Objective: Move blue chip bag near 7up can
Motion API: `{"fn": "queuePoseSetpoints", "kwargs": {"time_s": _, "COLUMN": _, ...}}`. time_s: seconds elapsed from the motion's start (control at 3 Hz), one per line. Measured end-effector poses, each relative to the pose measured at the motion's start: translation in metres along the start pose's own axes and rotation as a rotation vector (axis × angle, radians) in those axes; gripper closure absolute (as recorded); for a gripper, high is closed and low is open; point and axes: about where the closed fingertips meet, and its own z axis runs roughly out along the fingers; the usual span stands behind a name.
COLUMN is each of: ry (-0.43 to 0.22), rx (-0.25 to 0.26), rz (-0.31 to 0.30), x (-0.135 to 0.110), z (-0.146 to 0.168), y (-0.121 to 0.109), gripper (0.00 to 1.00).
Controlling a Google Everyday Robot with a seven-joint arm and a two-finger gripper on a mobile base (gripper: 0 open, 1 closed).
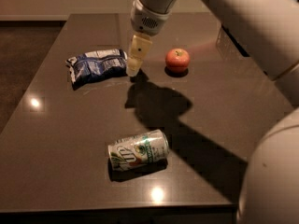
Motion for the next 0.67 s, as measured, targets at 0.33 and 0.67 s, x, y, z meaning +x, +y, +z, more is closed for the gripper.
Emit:
{"fn": "queuePoseSetpoints", "kwargs": {"time_s": 0.33, "ry": 0.007, "rx": -0.012, "rz": 0.000, "x": -0.023, "z": 0.031, "y": -0.009, "gripper": 0.00}}
{"fn": "queuePoseSetpoints", "kwargs": {"time_s": 0.67, "ry": 0.031, "rx": -0.031, "rz": -0.006, "x": -0.036, "z": 0.059, "y": -0.014, "gripper": 0.00}}
